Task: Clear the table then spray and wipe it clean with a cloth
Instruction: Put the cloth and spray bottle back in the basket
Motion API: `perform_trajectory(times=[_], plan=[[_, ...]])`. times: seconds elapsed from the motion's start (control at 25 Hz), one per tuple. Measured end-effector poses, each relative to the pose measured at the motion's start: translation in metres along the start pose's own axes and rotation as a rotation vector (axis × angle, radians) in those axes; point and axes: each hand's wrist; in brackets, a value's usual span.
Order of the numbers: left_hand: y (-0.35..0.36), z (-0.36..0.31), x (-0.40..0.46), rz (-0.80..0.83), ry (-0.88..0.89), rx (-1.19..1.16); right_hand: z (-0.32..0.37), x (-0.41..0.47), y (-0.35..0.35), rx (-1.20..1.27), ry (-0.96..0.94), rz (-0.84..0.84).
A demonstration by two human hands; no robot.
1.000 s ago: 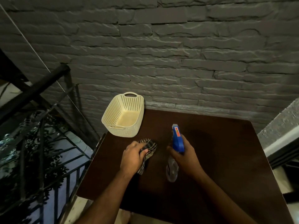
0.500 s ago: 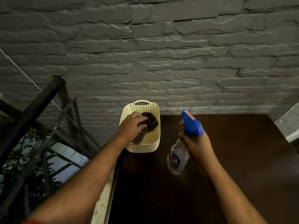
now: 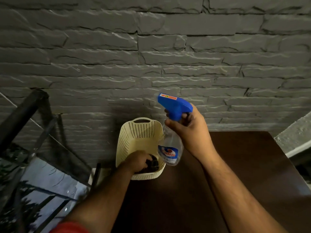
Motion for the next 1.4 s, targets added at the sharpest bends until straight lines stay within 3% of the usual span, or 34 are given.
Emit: perform_trajectory(times=[0.28,0.72,0.92,1.16,1.4], plan=[[0.018,0.011,0.012,0.131,-0.023,-0.028,-0.018,0.066,0.049,-0.094,0.035,0.068],[0.005,0.016,-0.01,-0.205,-0.017,-0.238,-0.127,0.132,0.099,-0.091,0.378,0.112],[0.007,0.017,-0.022,-0.232,-0.032,-0.258,-0.168,0.148,0.107,-0.143,0.386,0.119],[0.0,0.017,-0.014,-0.239,0.001,-0.199,-0.16,0.145,0.103,-0.091,0.441,0.127],[0.005,0.016,-0.011,-0.216,-0.01,-0.228,-0.155,0.137,0.101,-0.234,0.381,0.156]])
Point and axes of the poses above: each hand's wrist, its own x-axis towards the middle knuckle, its own y-axis out of the palm, z = x × y, and after that the axes turned 10 degrees about y, right-handed
